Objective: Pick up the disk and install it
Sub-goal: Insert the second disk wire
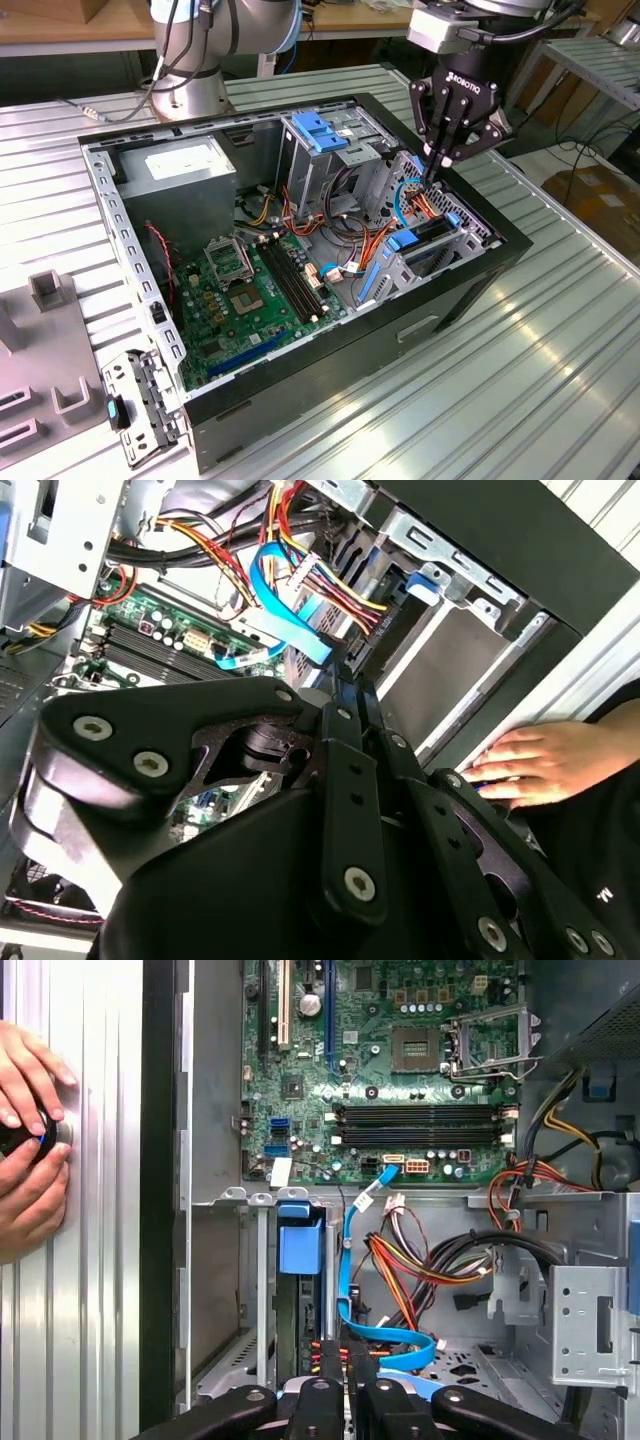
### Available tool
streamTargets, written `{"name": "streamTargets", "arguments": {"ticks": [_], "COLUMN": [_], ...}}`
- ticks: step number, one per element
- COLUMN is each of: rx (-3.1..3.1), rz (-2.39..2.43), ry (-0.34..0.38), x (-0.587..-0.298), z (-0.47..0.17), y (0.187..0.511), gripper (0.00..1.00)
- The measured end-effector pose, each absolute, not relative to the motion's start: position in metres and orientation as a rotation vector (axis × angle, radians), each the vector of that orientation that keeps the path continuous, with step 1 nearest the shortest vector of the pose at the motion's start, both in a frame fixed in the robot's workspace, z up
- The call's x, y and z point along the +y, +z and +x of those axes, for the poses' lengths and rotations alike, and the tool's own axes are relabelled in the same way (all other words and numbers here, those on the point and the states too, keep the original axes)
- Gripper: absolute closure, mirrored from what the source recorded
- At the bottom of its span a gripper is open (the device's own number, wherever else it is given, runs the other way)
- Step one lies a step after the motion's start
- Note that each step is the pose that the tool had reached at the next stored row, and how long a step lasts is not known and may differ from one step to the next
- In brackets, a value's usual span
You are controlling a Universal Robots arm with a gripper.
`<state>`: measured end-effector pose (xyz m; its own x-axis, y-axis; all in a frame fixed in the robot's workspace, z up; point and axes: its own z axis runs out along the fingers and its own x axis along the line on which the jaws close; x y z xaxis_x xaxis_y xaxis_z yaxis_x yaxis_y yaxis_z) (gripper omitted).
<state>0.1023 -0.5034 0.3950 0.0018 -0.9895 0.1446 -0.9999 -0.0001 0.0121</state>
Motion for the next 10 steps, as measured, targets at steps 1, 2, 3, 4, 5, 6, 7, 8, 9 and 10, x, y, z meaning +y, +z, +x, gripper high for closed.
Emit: {"name": "streamTargets", "arguments": {"ticks": [1, 2, 3, 4, 5, 6, 7, 8, 9, 10], "rx": [-2.141, -2.141, -2.14, -2.137, -2.136, -2.131, -2.128, -2.126, -2.125, -2.124], "rz": [2.14, 2.136, 2.132, 2.127, 2.121, 2.113, 2.108, 2.105, 2.102, 2.101], "ry": [0.142, 0.138, 0.132, 0.124, 0.115, 0.1, 0.091, 0.086, 0.081, 0.08], "x": [-0.5019, -0.5003, -0.4994, -0.4984, -0.4977, -0.4973, -0.497, -0.4967, -0.4965, -0.4962], "z": [0.1023, 0.1023, 0.1023, 0.1023, 0.1023, 0.1025, 0.1029, 0.1036, 0.1047, 0.1055], "y": [0.395, 0.3949, 0.3949, 0.3946, 0.3941, 0.3932, 0.3924, 0.3917, 0.3914, 0.3914], "gripper": [0.82, 0.82, 0.82, 0.82, 0.82, 0.82, 0.82, 0.82, 0.82, 0.82]}}
